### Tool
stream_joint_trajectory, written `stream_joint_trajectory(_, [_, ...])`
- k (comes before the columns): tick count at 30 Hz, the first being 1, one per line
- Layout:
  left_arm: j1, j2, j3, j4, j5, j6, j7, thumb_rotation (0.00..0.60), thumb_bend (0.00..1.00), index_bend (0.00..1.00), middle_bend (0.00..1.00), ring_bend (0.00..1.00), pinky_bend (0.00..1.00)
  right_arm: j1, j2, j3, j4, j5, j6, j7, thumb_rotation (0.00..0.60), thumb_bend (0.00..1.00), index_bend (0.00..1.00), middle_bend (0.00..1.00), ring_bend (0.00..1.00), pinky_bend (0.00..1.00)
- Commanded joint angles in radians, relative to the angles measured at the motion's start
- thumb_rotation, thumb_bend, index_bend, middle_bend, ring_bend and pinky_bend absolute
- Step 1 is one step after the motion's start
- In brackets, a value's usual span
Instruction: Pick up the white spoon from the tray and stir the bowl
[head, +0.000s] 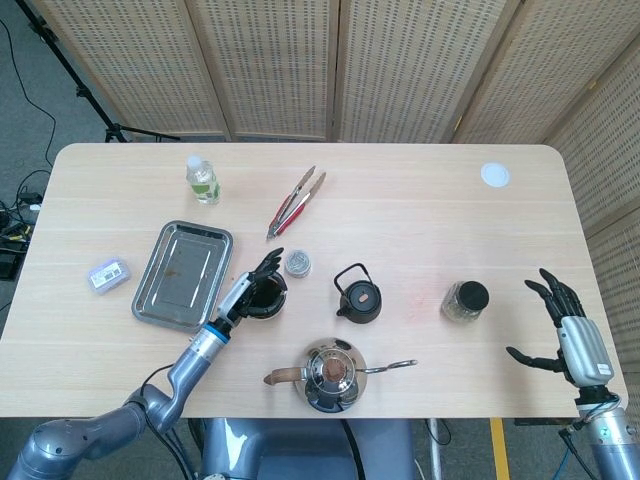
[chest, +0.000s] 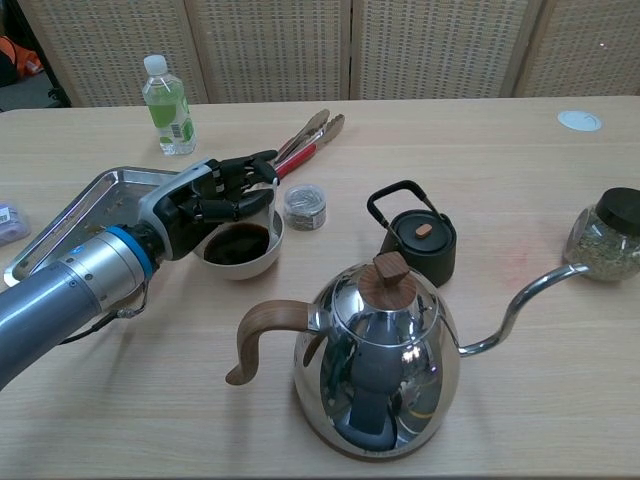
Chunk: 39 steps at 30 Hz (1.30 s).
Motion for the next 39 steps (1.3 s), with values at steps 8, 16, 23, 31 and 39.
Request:
stream_joint_trajectory(8, [0.008, -0.004, -0.011, 0.050, -0.013, 0.001, -0.008, 0.600, 0.46, 0.72, 0.00, 0.00, 0.00, 0.000, -0.001, -0.003, -0.001, -0.001, -0.002, -0.005, 0.600, 0.00, 0.11, 0.00, 0.00, 0.00])
stream_joint_trajectory(16, [-0.016, -0.022, -0.026, 0.074, -0.014, -0.009, -0.001, 0.600, 0.46, 0.72, 0.00, 0.00, 0.00, 0.000, -0.002, -0.002, 0.001, 0.003, -0.006, -0.004, 0.600, 0.00, 0.11, 0.00, 0.00, 0.00])
stream_joint_trajectory(23, [-0.027, -0.025, -0.025, 0.045, -0.001, 0.005, 0.025, 0.600, 0.46, 0.72, 0.00, 0.00, 0.00, 0.000, 0.000, -0.001, 0.002, 0.004, -0.005, 0.000, 0.600, 0.00, 0.11, 0.00, 0.00, 0.00])
stream_joint_trajectory(31, [-0.012, -0.006, -0.004, 0.003, 0.010, 0.015, 0.037, 0.600, 0.46, 0.72, 0.00, 0.00, 0.00, -0.002, 0.003, -0.001, 0.001, 0.001, -0.001, 0.004, 0.600, 0.00, 0.11, 0.00, 0.00, 0.00])
stream_joint_trajectory(39, [-0.004, 0.052, 0.008, -0.048, 0.014, 0.009, 0.024, 0.600, 0.46, 0.72, 0.00, 0.00, 0.00, -0.003, 0.004, -0.003, -0.002, -0.003, 0.002, 0.004, 0.600, 0.00, 0.11, 0.00, 0.00, 0.00])
